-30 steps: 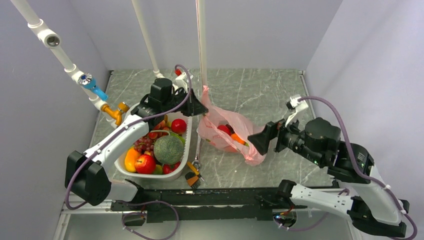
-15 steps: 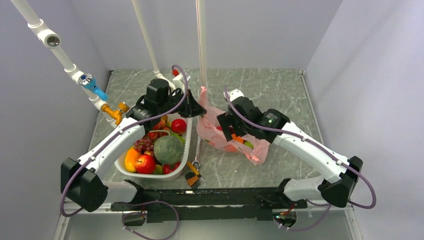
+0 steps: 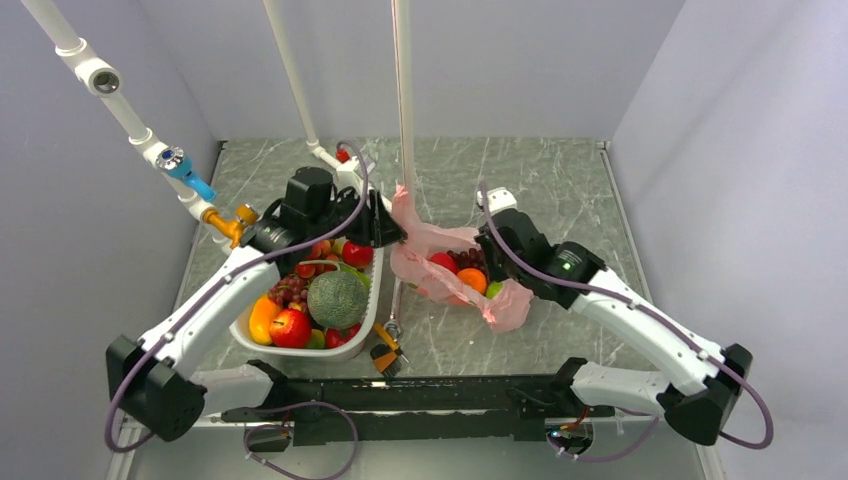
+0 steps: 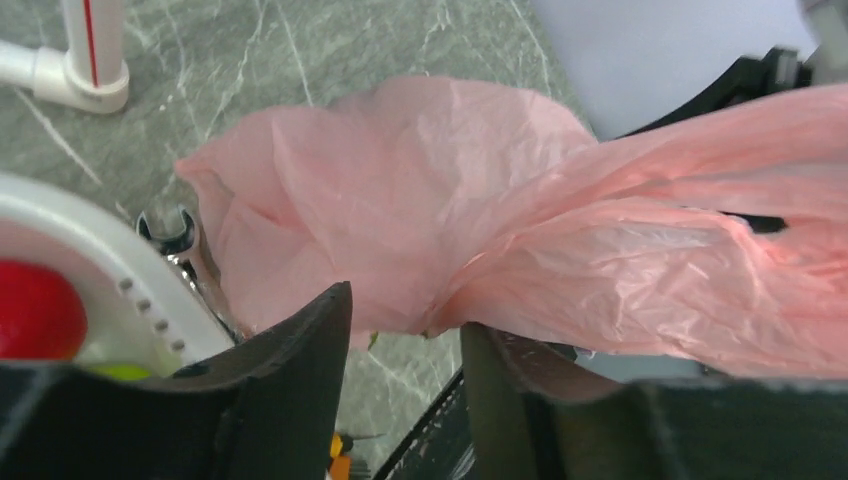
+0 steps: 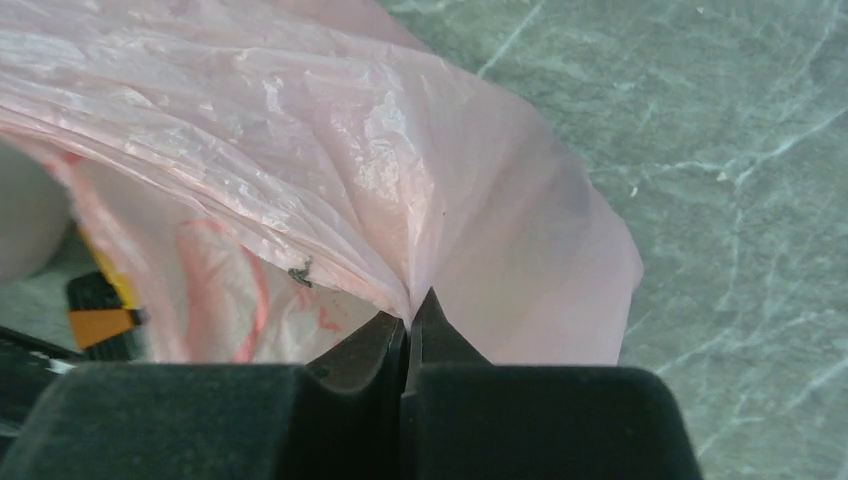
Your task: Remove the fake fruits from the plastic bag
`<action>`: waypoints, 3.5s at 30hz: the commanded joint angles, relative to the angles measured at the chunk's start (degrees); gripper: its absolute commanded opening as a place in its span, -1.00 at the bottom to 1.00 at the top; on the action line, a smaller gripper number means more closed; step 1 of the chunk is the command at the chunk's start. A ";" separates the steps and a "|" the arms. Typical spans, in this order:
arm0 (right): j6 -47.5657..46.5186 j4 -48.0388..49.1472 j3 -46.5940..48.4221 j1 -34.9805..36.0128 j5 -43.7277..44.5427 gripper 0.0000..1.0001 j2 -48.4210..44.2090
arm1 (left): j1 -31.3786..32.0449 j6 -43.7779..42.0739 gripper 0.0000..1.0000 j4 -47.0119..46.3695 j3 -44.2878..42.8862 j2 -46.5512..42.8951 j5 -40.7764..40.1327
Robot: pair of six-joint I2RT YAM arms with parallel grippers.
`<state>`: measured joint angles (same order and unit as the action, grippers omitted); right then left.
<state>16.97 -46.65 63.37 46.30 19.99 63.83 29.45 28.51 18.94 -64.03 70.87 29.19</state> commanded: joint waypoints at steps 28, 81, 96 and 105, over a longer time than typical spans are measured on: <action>5.11 9.28 -5.41 -0.41 -6.24 -1.00 -16.74 | 38.00 8.64 0.37 -4.58 3.72 -6.10 -39.70; 29.22 -23.28 -4.35 -0.31 -13.46 0.99 -17.34 | 32.79 2.09 0.74 -7.60 0.47 6.66 -18.67; 28.20 -5.88 -20.16 -0.31 -27.98 -0.90 -33.85 | 40.47 10.08 0.98 11.31 -9.67 14.65 -45.97; 27.17 -3.70 -19.68 -0.34 -25.63 -1.00 -35.66 | 43.24 20.47 0.99 24.23 -15.66 24.76 -61.39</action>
<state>44.75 -54.52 43.09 45.93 -5.23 28.25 72.03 42.81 35.53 -76.97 92.68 -21.37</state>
